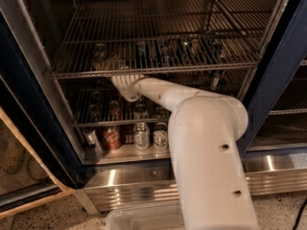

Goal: Pick 7up can from middle shelf of fridge

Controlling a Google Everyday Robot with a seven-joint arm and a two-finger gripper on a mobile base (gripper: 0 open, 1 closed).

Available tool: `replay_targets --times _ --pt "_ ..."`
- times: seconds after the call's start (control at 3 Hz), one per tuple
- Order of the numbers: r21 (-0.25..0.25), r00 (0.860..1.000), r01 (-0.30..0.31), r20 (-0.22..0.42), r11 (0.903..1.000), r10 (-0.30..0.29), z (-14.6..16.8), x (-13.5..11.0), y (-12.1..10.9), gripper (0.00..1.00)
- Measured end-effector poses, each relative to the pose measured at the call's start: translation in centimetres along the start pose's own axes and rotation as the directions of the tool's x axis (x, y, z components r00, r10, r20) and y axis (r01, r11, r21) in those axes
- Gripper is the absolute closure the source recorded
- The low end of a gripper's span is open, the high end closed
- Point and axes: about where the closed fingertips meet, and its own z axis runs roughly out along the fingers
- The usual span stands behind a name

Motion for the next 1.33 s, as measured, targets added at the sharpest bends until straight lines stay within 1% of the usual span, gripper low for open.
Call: replay_targets --times 0.33,0.67,1.0,1.33 --pt "-0.042 0.998 -0.013 0.055 0.999 0.015 -3.3 -1.4 2.0 1.0" --pt "-0.047 0.999 -0.01 0.05 0.9989 0.013 -3.7 -1.5 2.5 1.0" --pt "-0.046 0.999 -0.029 0.043 0.9985 0.031 -5.7 -1.8 3.6 1.0" --pt "-0.052 0.999 -0.049 0.021 0.9974 0.05 -8.2 -1.4 5.9 1.0"
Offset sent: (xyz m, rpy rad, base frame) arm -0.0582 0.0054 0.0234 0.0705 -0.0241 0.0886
